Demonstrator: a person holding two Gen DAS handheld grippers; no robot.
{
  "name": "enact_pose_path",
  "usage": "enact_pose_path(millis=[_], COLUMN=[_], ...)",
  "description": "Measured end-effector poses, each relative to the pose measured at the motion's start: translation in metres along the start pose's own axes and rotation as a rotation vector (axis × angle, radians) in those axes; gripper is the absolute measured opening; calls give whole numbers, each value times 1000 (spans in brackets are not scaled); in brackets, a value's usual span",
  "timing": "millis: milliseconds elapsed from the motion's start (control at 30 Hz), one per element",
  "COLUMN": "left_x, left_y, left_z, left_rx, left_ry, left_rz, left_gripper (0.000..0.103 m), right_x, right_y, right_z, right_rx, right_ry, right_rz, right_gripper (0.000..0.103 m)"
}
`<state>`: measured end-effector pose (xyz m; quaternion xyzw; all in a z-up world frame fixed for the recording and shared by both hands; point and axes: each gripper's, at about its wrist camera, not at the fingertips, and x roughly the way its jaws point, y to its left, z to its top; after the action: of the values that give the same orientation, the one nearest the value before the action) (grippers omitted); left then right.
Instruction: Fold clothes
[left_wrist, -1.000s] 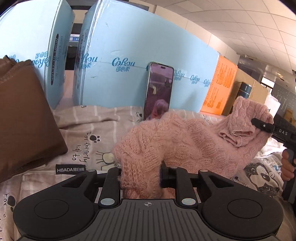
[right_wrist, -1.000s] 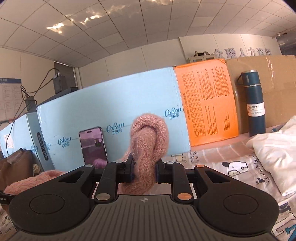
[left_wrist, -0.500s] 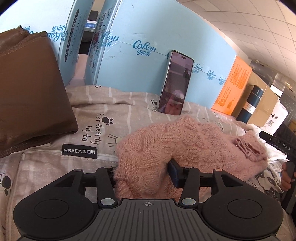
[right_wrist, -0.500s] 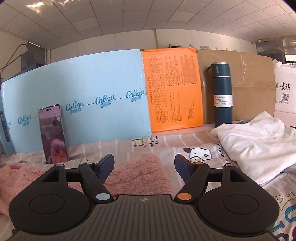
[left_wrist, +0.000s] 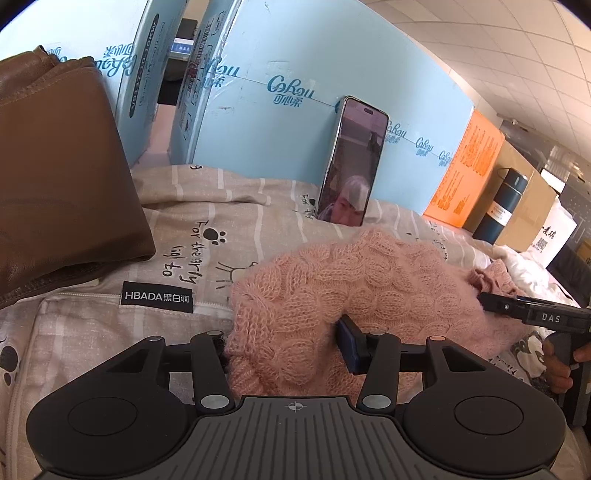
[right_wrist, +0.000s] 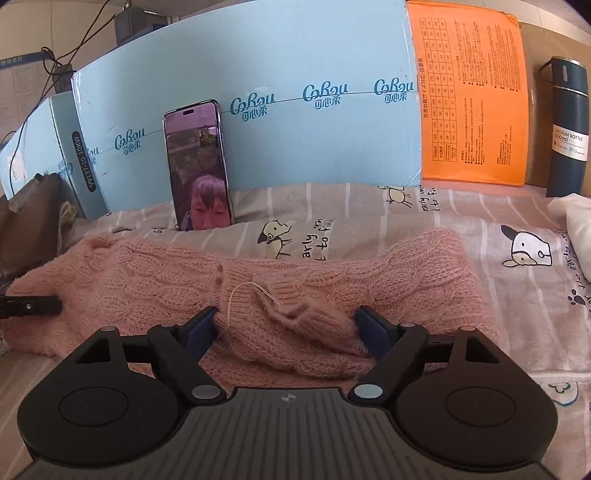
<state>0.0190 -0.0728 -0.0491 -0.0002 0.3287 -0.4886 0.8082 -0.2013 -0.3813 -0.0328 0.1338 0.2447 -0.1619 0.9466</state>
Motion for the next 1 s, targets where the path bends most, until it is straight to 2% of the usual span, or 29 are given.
enact_pose_path(millis=[67,100,133,267,400,500,600,667,767,900,1000], left_x=[0,-1,-2,-15,-31,-41,-44,-37,-18,-12,-26], left_y=[-1,-2,-4,-15,-17,-17,-12,-8,-2,-1,-4], left_z=[0,-1,0,4,12,18,24,24,17,15,22], left_rx=[7,13,21,76,108,130,150,176,228,332,433], left_ry=[-4,-8,-18,-109,-178,-216,-200,-150,-40,30,46], left_rz=[4,7,3,5,43,76,113,123,151,164,207], left_gripper=[46,43,29,23,23,23,23,23,24,32,47], right_x=[-1,-2,-5,-34,-71,-86,-84,-82,-63,-41,-31], right_y=[-6,-10,-15,-33,-62,-85,-102,-113,-123,-125,-126], right_z=[1,2,4,17,35,42,42,41,28,17,13], right_rx=[10,18,37,99,195,290,351,392,435,410,368], right_ry=[-14,-22,-38,-204,-387,-444,-419,-398,-301,-194,-162], right_rz=[-58,-82,-87,-130,-231,-278,-293,-304,-337,-406,-428], right_gripper=[31,24,19,17,17,16,16,16,16,17,20])
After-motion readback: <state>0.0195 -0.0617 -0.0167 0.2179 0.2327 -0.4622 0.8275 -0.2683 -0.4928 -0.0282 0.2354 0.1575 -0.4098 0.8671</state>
